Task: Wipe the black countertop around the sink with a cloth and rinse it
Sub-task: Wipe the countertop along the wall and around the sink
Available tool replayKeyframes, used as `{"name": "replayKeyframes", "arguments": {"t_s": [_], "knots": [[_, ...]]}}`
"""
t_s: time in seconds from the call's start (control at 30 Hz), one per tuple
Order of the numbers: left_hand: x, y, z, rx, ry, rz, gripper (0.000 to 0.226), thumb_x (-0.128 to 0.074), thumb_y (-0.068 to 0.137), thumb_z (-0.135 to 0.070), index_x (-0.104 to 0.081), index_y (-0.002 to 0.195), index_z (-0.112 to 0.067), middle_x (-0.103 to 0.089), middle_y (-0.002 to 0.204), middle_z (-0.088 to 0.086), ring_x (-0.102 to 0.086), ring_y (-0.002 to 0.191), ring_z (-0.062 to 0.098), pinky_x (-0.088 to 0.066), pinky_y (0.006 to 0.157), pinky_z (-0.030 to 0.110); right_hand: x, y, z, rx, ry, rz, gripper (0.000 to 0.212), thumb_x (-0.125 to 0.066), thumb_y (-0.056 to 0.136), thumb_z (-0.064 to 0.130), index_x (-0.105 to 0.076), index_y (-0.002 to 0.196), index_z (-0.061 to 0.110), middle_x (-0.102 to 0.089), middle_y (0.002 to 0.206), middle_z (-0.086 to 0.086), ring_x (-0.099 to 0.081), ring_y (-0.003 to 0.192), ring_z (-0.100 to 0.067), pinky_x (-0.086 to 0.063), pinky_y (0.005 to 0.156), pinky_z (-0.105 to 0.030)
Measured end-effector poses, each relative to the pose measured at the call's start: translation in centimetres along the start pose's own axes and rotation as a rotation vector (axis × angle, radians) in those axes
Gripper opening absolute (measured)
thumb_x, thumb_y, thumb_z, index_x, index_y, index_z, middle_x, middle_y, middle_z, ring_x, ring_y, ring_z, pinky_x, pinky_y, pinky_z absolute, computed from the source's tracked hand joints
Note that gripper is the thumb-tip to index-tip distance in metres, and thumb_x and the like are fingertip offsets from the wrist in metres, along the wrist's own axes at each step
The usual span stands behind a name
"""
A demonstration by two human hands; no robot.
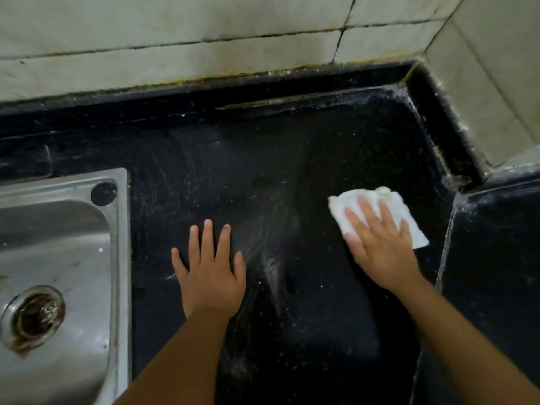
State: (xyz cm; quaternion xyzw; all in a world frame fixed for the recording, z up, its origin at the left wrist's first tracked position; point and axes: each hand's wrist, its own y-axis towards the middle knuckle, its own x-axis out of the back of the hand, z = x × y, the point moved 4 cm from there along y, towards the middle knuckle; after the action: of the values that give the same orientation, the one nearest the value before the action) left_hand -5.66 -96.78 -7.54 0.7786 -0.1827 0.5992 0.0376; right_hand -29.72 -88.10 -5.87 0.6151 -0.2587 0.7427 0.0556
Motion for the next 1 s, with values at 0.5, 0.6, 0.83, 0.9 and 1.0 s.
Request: {"name": "replayKeyframes", "arguments": {"t_s": [0.5, 0.6, 0.83, 0.9, 1.0], "knots": [[-0.8, 0.2, 0.3, -0.024, 0.033, -0.050, 0.060, -0.018, 0.087, -0.042, -0.043, 0.135, -0.016, -0.035, 0.145, 0.012, -0.019, 0.135, 0.024, -0.011, 0.106, 0.057, 4.3, 17.2, 5.9, -0.055, 0.099, -0.003, 0.049, -0.015, 0.100, 0.041, -0.003, 0.147, 0.034, 0.010, 0.157, 0.006, 0.013, 0.143, -0.028, 0.004, 0.113, -0.051], [-0.7, 0.2, 0.3, -0.018, 0.022, -0.019, 0.069, -0.008, 0.083, -0.047, -0.035, 0.140, -0.020, -0.025, 0.150, 0.007, -0.013, 0.140, 0.023, -0.003, 0.110, 0.054, 2.1, 11.7, 9.7, 0.105, 0.054, 0.007, 0.049, -0.016, 0.100, 0.042, -0.005, 0.147, 0.037, 0.008, 0.157, 0.008, 0.012, 0.143, -0.026, 0.003, 0.113, -0.049], [-0.7, 0.2, 0.3, -0.011, 0.014, -0.017, 0.069, -0.008, 0.083, -0.048, -0.035, 0.140, -0.019, -0.026, 0.150, 0.009, -0.014, 0.141, 0.026, -0.004, 0.110, 0.055, -0.8, 0.1, 3.5, 0.126, -0.008, 0.025, 0.061, -0.004, 0.090, 0.056, -0.035, 0.139, 0.036, -0.038, 0.147, 0.004, -0.026, 0.139, -0.020, -0.032, 0.102, -0.055], [-0.8, 0.3, 0.3, -0.007, 0.019, -0.016, 0.066, -0.012, 0.084, -0.046, -0.039, 0.138, -0.017, -0.030, 0.148, 0.011, -0.019, 0.139, 0.028, -0.008, 0.108, 0.057, -0.1, 1.9, -0.1, -0.024, 0.044, 0.019, 0.060, -0.004, 0.088, 0.058, -0.014, 0.145, 0.040, -0.008, 0.156, 0.010, 0.003, 0.144, -0.015, -0.008, 0.113, -0.048], [-0.7, 0.1, 0.2, -0.016, 0.032, -0.010, 0.067, -0.012, 0.084, -0.046, -0.039, 0.138, -0.017, -0.030, 0.148, 0.011, -0.019, 0.139, 0.028, -0.007, 0.108, 0.057, 2.8, 7.6, -2.9, -0.264, 0.115, -0.023, 0.050, -0.018, 0.099, 0.043, -0.007, 0.147, 0.035, 0.008, 0.156, 0.008, 0.011, 0.143, -0.022, 0.004, 0.113, -0.049]]}}
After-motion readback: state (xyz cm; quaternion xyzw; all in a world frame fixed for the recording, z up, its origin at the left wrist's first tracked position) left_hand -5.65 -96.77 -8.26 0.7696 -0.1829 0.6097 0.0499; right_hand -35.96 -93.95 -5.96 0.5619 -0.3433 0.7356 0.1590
